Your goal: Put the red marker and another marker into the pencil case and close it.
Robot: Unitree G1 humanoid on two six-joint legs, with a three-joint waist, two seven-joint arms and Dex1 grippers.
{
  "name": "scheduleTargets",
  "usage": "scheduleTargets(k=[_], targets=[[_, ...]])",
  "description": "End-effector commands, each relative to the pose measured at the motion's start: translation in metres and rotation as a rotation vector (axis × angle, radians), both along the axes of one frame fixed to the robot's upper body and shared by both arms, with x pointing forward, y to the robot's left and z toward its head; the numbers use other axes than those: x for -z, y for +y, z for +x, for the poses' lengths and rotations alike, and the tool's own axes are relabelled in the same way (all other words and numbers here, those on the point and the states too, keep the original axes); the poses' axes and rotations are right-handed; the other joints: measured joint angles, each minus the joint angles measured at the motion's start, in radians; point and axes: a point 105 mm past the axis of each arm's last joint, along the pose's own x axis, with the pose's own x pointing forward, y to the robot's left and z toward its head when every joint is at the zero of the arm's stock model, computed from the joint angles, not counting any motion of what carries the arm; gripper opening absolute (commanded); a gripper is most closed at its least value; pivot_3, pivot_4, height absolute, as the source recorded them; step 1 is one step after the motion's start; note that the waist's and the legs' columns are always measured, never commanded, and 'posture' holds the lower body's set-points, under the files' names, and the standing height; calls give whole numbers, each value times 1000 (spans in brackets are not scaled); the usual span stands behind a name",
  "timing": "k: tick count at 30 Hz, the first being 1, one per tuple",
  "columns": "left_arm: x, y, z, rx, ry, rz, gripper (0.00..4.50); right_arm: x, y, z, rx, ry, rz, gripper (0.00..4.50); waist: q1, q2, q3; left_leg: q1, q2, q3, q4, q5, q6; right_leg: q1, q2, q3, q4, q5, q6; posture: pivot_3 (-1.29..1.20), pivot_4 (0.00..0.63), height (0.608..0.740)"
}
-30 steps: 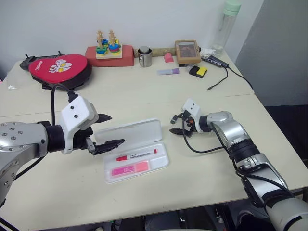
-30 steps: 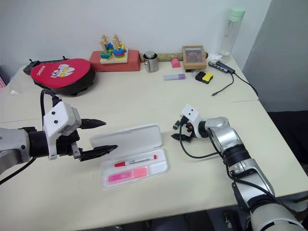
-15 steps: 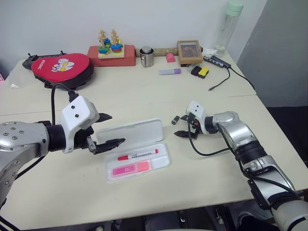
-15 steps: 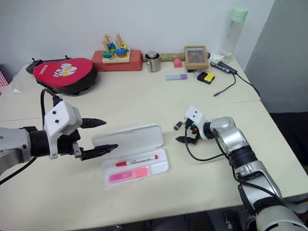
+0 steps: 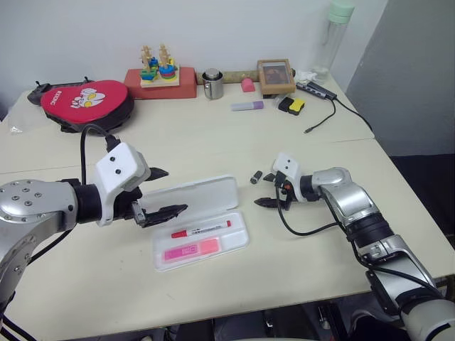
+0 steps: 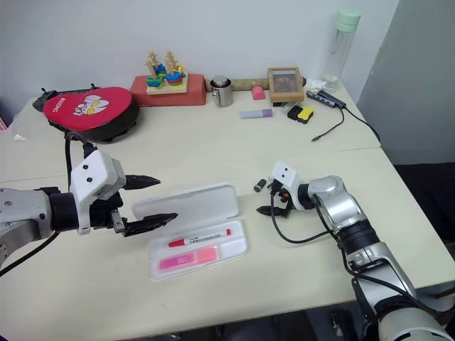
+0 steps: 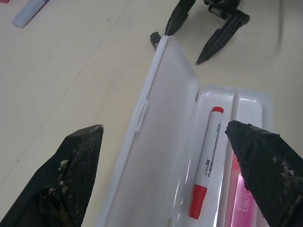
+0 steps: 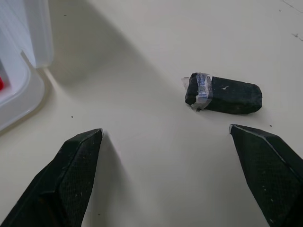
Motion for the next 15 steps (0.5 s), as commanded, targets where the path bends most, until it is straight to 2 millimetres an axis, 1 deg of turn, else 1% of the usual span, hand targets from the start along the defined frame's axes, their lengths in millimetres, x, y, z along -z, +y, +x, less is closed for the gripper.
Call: scheduleTargets(k=[1, 6, 15], targets=[[-8, 0, 1, -1, -49, 7, 4426, -2, 7, 6, -10, -18, -2, 4500, 0, 0, 0, 1, 0, 0, 0, 0, 0, 0, 0, 0, 0, 0, 0, 0, 150, 740], [-9, 1, -2, -4, -46, 9, 4426, -5, 13, 19, 4, -53, 0, 4500, -2, 0, 0, 2, 0, 2, 0, 0, 0, 1, 0, 1, 0, 1, 0, 0, 150, 740], [-9, 3, -2, -11, -45, 12, 4426, -6, 19, 19, -22, -59, 13, 4500, -1, 0, 0, 1, 0, 1, 0, 0, 0, 1, 0, 1, 0, 1, 0, 0, 150, 740]])
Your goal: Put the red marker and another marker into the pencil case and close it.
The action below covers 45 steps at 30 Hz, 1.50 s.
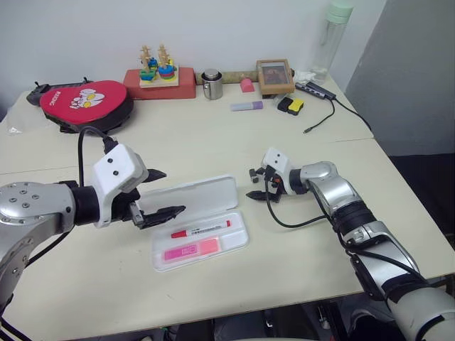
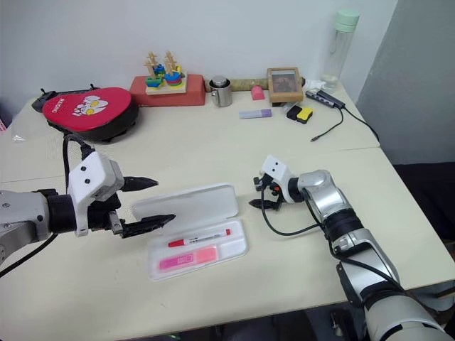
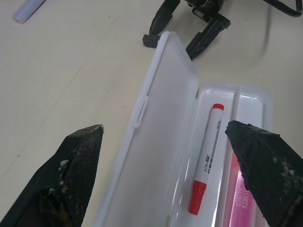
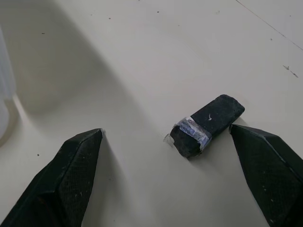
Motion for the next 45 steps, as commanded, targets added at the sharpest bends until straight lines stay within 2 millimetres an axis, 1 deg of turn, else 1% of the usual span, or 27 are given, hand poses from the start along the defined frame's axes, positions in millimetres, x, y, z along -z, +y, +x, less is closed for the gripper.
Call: scheduleTargets(k=[1, 4, 7, 8, 13, 15, 18, 20, 23, 30, 32, 34, 38, 42, 44, 45], targets=[[-11, -1, 0, 3, -57, 12, 4426, -3, 2, 1, -8, -13, 4, 4500, 0, 0, 0, 0, 0, 0, 0, 0, 0, 0, 0, 0, 0, 0, 0, 0, 150, 740], [-10, -1, 0, 5, -57, 11, 4426, 2, -4, 3, 20, -4, -12, 4500, 0, 0, 0, 0, 0, 0, 0, 0, 0, 0, 0, 0, 0, 0, 0, 0, 150, 740], [-10, -1, 0, 5, -58, 11, 4500, 4, -11, 6, 50, -8, -29, 3955, 0, 0, 0, 0, 0, 0, 0, 0, 0, 0, 0, 0, 0, 0, 0, 0, 150, 740], [-10, -1, 1, 5, -58, 11, 4500, 5, -12, 7, 57, -8, -32, 3645, 1, 0, 0, 0, 0, 0, 0, 0, 0, 0, 0, 0, 0, 0, 0, 0, 150, 740], [-11, -1, 1, 5, -61, 13, 4500, 7, -15, 7, 65, -7, -36, 2443, 3, 0, 0, 1, 0, 0, 0, 0, 0, 1, 0, 0, 0, 0, 0, 0, 150, 740], [-11, -1, 1, 5, -61, 13, 4500, 6, -15, 7, 69, -11, -33, 2054, 3, 0, 0, 1, 0, 0, 0, 0, 0, 1, 0, 0, 0, 0, 0, 0, 150, 740], [-11, -2, 2, 7, -63, 14, 4500, 6, -15, 8, 74, -16, -32, 1308, 3, 0, 0, 1, 0, 0, 0, 0, 0, 1, 0, 0, 0, 0, 0, 0, 150, 740], [-11, -2, 1, 9, -62, 14, 4500, 4, -16, 9, 75, -22, -33, 869, 3, 0, 0, 1, 0, 0, 0, 0, 0, 1, 0, 0, 0, 0, 0, 0, 150, 740], [-11, -2, 0, 11, -60, 15, 4500, 1, -19, 11, 84, -36, -35, 360, 3, 0, 0, 1, 0, 0, 0, 0, 0, 1, 0, 0, 0, 0, 0, 0, 150, 740], [-10, -3, -2, 19, -51, 14, 4500, -8, -32, 14, 98, -66, -49, 305, 9, 0, 0, 0, 0, 0, 0, 0, 0, 1, 0, 0, -1, 0, 0, 0, 150, 740], [-9, -3, -3, 24, -46, 13, 4500, -15, -45, 17, 128, -94, -59, 305, 9, 0, 0, 0, 0, 0, 0, 0, 0, 1, 0, 0, -1, 0, 0, 0, 150, 740], [-9, -4, -3, 27, -44, 11, 4500, -21, -53, 17, 133, -102, -59, 305, 14, 0, 0, -1, 0, 0, 0, 0, 0, 0, 0, 0, -1, 0, 0, 0, 150, 740], [-10, -3, -3, 31, -45, 9, 4500, -28, -67, 9, 111, -108, -73, 305, 15, 0, 0, -3, 0, 0, 0, 0, 0, -1, 0, -1, -2, 0, 0, 0, 150, 740], [-8, -8, -2, 44, -39, -10, 4500, -31, -86, 2, 103, -111, -122, 305, 11, 0, 0, -3, 0, 0, 0, 0, 0, -1, 0, -1, -2, 0, 0, 0, 150, 740], [-8, -8, -4, 54, -27, -18, 4500, -35, -88, -8, 57, -100, -123, 305, 11, 1, 1, -3, 0, 0, 0, 0, 0, -1, 0, 0, -2, 0, 0, 0, 150, 740], [-7, -8, -6, 60, -15, -20, 4500, -39, -87, -16, 7, -97, -121, 305, 11, 1, 1, -3, 0, 0, 0, 0, 0, -1, 0, 0, -2, 0, 0, 0, 150, 740]])
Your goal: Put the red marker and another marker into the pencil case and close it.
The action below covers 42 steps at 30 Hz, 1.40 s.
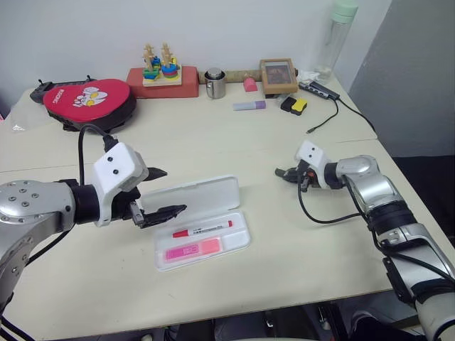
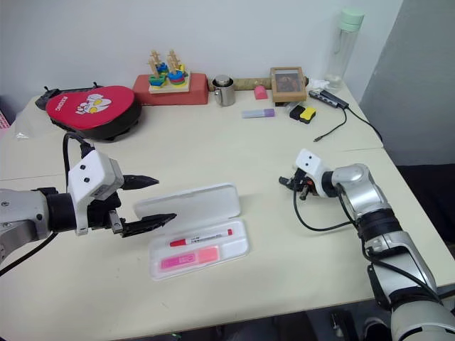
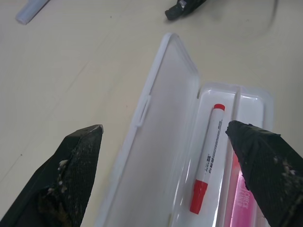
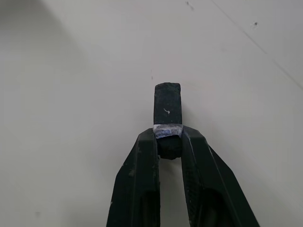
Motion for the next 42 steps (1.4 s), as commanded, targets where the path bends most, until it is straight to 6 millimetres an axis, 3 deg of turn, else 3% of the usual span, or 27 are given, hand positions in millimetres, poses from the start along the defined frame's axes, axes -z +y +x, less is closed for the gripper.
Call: scheduleTargets(k=[1, 6, 10, 12, 16, 20, 26, 42], targets=[[-5, -4, -7, 46, -4, -12, 4500, -26, 4, -22, -152, -26, 18, 305, 0, 0, 0, 0, 0, 0, 0, 0, 0, 0, 0, 0, 0, 0, 0, 0, 150, 740], [9, 4, -25, 106, 126, 30, 4500, -49, 21, -61, -382, -8, 67, 305, -7, 0, 0, 0, 0, 0, 0, 0, 0, 0, 0, 0, 0, 0, 0, 0, 150, 740], [14, 14, -29, 115, 163, 72, 4500, -60, 30, -72, -445, -8, 86, 305, -6, 1, 1, 1, 0, 0, 0, 0, 0, 0, 0, 0, 1, 0, 0, 0, 150, 740], [13, 21, -31, 117, 175, 95, 4500, -66, 44, -81, -506, -23, 105, 305, -5, 1, 1, 1, 0, 0, 1, 0, 0, 0, 0, 0, 1, 0, 0, 0, 150, 740], [12, 32, -28, 101, 172, 120, 4500, -63, 82, -108, -668, -60, 80, 305, -4, 1, 1, 0, 0, 0, 0, 0, 0, 0, 0, -1, 0, -1, 0, 0, 150, 740], [13, 33, -22, 105, 157, 134, 4500, -52, 109, -121, -726, -39, 88, 305, -5, 1, 1, 0, 0, -1, 0, 0, 0, -1, 0, -1, 0, -1, -1, 0, 150, 740], [15, 36, -16, 115, 162, 153, 4500, -38, 125, -130, -752, 1, 94, 305, 1, 1, 1, -1, 0, -1, 0, 0, 0, -1, 0, -1, 0, -1, 0, 0, 150, 740], [12, 38, -9, 139, 172, 170, 4500, -12, 133, -125, -787, 15, 35, 305, 1, 1, 1, -1, 0, -1, 0, 0, 0, -2, 0, -2, 1, -1, 0, 0, 150, 740]])
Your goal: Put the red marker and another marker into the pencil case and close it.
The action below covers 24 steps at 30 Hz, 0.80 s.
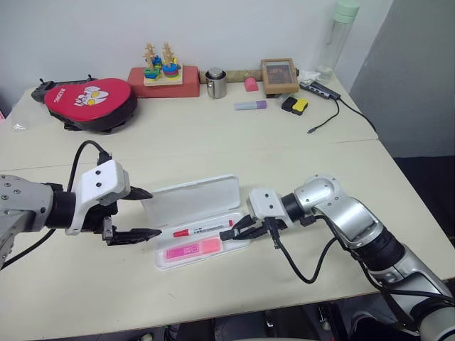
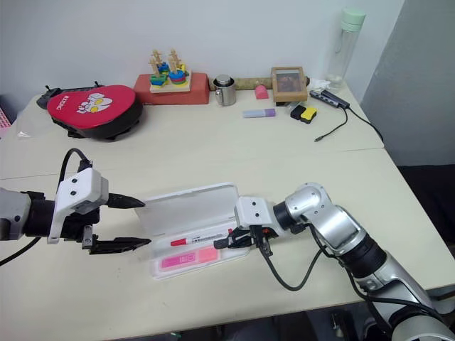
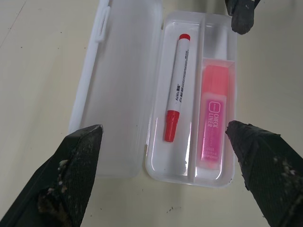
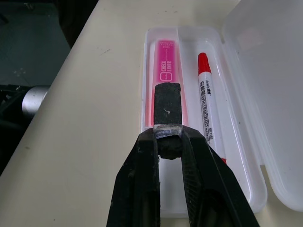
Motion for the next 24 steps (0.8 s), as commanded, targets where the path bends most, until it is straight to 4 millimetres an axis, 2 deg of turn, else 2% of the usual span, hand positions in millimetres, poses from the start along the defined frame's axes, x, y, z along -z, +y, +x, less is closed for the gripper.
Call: scheduleTargets(k=[1, 11, 13, 19, 20, 24], targets=[[-8, 0, 2, 16, -30, 23, 4500, -4, 2, 4, -18, -57, 8, 305, 0, 0, 0, 0, 0, 0, 0, 0, 0, 0, 0, 0, 0, 0, 0, 0, 150, 740], [-9, 8, 3, -8, -44, 51, 4500, 10, 10, 13, -41, -81, -21, 305, -4, 0, 0, 0, 0, 0, 0, 0, 0, 0, 0, 0, 0, 0, 0, 0, 150, 740], [-9, 8, 3, -15, -49, 53, 4500, 11, 10, 13, -45, -80, -23, 992, -4, 0, 0, 0, 0, 0, 0, 0, 0, 0, 0, 0, 0, 0, 0, 0, 150, 740], [-8, 10, 2, -25, -52, 53, 4500, 3, 9, 18, -17, -109, 8, 2351, -5, 0, 0, 0, 0, -1, 0, 0, 0, 0, 0, 0, 0, 0, 0, 0, 150, 740], [-8, 10, 3, -29, -56, 52, 4500, 0, 8, 20, -12, -132, 9, 2489, -5, 0, 0, 0, 0, -1, 0, 0, 0, 0, 0, 0, 0, 0, 0, 0, 150, 740], [-8, 10, 2, -26, -55, 46, 4500, -22, 6, 20, 0, -129, 53, 2489, -5, 0, 0, 0, 0, -1, 0, 0, 0, 0, 0, 0, 0, 0, 0, 0, 150, 740]])
